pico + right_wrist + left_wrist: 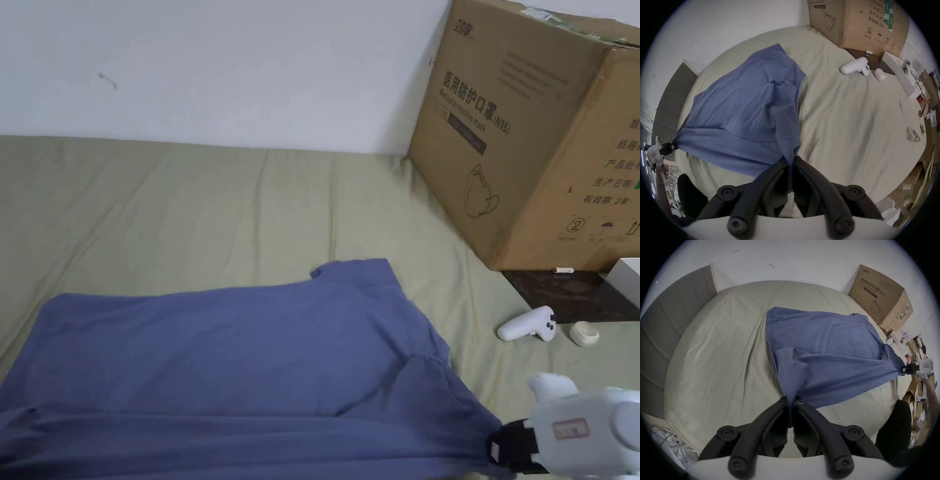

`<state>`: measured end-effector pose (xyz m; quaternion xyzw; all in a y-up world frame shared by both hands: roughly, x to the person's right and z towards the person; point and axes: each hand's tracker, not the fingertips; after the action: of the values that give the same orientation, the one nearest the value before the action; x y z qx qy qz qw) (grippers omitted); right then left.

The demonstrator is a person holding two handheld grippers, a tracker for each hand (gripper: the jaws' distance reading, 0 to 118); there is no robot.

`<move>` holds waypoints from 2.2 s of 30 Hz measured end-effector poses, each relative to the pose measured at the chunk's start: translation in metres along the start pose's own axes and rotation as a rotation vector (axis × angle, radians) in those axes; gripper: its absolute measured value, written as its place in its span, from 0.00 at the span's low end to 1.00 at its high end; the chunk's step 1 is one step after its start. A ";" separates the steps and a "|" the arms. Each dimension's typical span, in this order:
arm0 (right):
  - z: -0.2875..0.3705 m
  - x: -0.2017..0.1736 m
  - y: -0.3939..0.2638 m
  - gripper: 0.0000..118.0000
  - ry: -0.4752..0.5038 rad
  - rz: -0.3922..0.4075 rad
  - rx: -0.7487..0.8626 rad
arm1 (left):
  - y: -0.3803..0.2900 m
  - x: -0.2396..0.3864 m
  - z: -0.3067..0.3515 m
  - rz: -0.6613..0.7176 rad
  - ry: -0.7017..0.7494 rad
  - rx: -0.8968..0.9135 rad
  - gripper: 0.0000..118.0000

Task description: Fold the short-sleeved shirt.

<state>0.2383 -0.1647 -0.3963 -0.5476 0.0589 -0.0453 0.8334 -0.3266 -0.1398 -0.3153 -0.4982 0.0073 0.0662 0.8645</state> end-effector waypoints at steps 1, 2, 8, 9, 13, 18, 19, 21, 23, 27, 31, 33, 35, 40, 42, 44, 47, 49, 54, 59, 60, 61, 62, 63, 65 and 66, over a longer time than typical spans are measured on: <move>0.010 -0.003 -0.017 0.03 0.016 -0.021 -0.003 | -0.007 -0.002 0.008 -0.004 -0.019 -0.021 0.04; 0.017 -0.007 -0.032 0.03 0.030 -0.037 -0.012 | -0.022 -0.018 -0.002 -0.006 -0.027 -0.033 0.04; 0.005 0.019 -0.067 0.03 0.074 -0.068 -0.110 | -0.060 -0.046 -0.001 0.067 -0.102 -0.132 0.04; 0.002 0.018 -0.070 0.03 0.068 -0.068 -0.108 | -0.065 -0.048 -0.002 0.081 -0.112 -0.130 0.04; 0.001 0.012 -0.066 0.60 -0.021 -0.049 -0.077 | -0.065 -0.047 0.002 0.094 -0.047 -0.079 0.67; 0.021 -0.010 -0.047 1.00 -0.016 -0.012 0.081 | -0.045 -0.041 0.021 0.136 -0.105 0.029 0.95; 0.021 -0.012 -0.041 1.00 -0.005 -0.012 0.117 | -0.040 -0.036 0.024 0.129 -0.112 0.069 0.95; 0.024 -0.025 -0.025 1.00 0.027 -0.005 0.163 | -0.027 -0.026 0.026 0.129 -0.115 0.098 0.95; 0.027 -0.048 -0.006 0.97 0.075 0.024 0.182 | -0.004 -0.015 0.026 0.136 -0.117 0.112 0.95; 0.028 -0.086 0.021 0.10 0.108 0.067 0.267 | 0.032 0.014 0.023 0.075 -0.119 0.186 0.14; 0.003 -0.100 0.053 0.00 0.133 0.109 0.283 | 0.056 0.019 -0.007 0.040 -0.093 0.181 0.01; -0.001 -0.106 0.064 0.00 0.140 0.124 0.290 | 0.075 0.008 -0.026 0.076 -0.120 0.152 0.01; -0.007 -0.109 0.072 0.00 0.149 0.149 0.289 | 0.102 -0.008 -0.042 0.095 -0.106 0.138 0.01; -0.020 -0.104 0.082 0.00 0.129 0.157 0.253 | 0.167 -0.056 -0.094 0.174 -0.068 0.151 0.14; -0.027 -0.097 0.084 0.00 0.132 0.126 0.230 | 0.189 -0.066 -0.116 0.195 -0.048 0.106 0.78; -0.032 -0.093 0.083 0.00 0.140 0.100 0.200 | 0.197 -0.073 -0.136 0.184 -0.064 0.101 0.97; -0.036 -0.089 0.079 0.00 0.127 0.078 0.179 | 0.210 -0.070 -0.164 0.086 -0.004 -0.015 0.97; -0.042 -0.084 0.082 0.00 0.113 0.073 0.160 | 0.206 -0.065 -0.184 0.030 -0.015 -0.097 0.97; -0.053 -0.075 0.104 0.00 0.093 0.073 0.143 | 0.184 -0.056 -0.222 -0.116 0.023 -0.162 0.78; -0.074 -0.065 0.162 0.25 0.066 0.098 0.191 | 0.198 -0.060 -0.180 -0.095 -0.040 -0.075 0.03; -0.083 -0.064 0.177 0.56 0.035 0.098 0.195 | 0.200 -0.062 -0.169 -0.044 -0.112 -0.058 0.03; -0.094 -0.062 0.192 0.92 0.004 0.091 0.186 | 0.200 -0.062 -0.161 -0.011 -0.122 -0.053 0.03; -0.108 -0.060 0.206 1.00 -0.016 0.079 0.154 | 0.196 -0.048 -0.138 -0.010 -0.116 -0.039 0.03; -0.130 -0.049 0.222 0.98 -0.024 0.056 0.122 | 0.192 -0.044 -0.128 -0.020 -0.121 -0.020 0.03; -0.152 -0.041 0.243 0.98 -0.023 -0.007 0.107 | 0.184 -0.037 -0.112 -0.050 -0.116 0.022 0.03; -0.164 -0.038 0.253 0.98 -0.028 -0.035 0.075 | 0.185 -0.039 -0.112 -0.057 -0.111 0.027 0.03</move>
<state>0.1797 -0.2082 -0.6909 -0.5175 0.0359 -0.0546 0.8532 -0.3819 -0.1490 -0.5274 -0.4820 -0.0541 0.0691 0.8717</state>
